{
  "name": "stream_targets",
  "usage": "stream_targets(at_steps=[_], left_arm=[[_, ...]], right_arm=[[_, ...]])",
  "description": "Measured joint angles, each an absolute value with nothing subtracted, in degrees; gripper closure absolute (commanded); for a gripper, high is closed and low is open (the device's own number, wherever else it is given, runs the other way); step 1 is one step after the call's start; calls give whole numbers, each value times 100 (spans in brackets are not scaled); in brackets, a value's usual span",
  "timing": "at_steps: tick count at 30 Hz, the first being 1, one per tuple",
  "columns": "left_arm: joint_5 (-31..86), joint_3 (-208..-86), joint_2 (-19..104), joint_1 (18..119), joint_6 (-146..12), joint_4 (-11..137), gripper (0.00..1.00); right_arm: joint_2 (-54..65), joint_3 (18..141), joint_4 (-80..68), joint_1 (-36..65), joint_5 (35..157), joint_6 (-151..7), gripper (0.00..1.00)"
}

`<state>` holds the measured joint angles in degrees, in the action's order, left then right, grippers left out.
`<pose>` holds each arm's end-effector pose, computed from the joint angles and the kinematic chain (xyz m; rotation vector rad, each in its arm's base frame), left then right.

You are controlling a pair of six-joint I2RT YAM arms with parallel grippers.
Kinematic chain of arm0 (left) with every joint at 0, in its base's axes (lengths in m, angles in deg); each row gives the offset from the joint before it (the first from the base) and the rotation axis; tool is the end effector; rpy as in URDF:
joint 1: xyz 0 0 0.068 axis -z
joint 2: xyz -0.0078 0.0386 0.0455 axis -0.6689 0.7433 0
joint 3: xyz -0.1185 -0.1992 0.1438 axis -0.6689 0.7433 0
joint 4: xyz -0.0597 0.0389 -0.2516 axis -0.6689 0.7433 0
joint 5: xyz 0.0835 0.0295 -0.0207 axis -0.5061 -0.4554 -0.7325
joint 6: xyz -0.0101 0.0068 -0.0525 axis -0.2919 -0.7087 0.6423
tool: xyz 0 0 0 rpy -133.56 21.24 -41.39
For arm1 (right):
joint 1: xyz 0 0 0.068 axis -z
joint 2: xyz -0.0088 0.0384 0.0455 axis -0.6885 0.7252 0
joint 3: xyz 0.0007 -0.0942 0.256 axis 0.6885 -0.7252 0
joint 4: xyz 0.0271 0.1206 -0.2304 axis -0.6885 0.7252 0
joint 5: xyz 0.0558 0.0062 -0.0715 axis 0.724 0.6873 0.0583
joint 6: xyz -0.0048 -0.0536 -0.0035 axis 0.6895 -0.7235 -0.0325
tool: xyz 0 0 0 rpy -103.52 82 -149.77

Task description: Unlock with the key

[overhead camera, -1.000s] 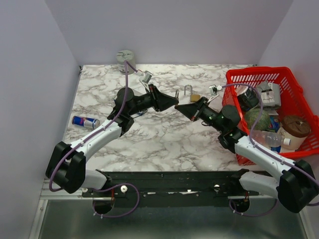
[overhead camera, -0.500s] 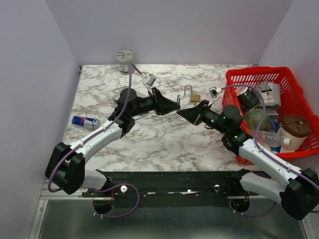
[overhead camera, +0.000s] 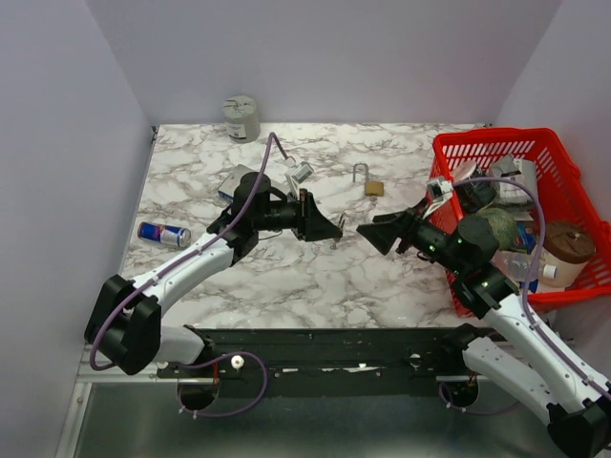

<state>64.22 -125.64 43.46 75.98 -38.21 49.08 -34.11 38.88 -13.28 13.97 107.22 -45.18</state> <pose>0.2371 -0.1901 0.3009 0.5422 1.9156 -1.5777 0.1519 0.0994 0.3194 -0.2182 1.6792 1.1089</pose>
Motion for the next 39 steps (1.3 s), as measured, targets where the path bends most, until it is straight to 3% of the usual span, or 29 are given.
stream_targets(at_steps=[12, 24, 28, 32, 37, 39], left_arm=[[8794, -11966, 3505, 7931, -4674, 5275, 100], [9338, -11909, 3491, 7946, -4595, 5074, 100], [9364, -11889, 3491, 7946, -4521, 4960, 100], [9388, -11863, 3491, 7946, -4479, 4890, 100], [9386, -11850, 3491, 7946, -4460, 4873, 100], [9384, -11850, 3491, 7946, -4462, 4871, 100]], right_arm=[[-2430, 5495, -294, 1384, 13339, -5799, 16], [-2192, 5280, -137, 694, 14556, -5959, 22], [-2122, 5254, -224, 519, 14676, -5943, 32], [-1984, 5254, -290, 357, 14679, -5937, 51], [-1879, 5254, -292, 283, 14663, -5941, 63], [-1879, 5254, -285, 280, 14626, -5945, 74]])
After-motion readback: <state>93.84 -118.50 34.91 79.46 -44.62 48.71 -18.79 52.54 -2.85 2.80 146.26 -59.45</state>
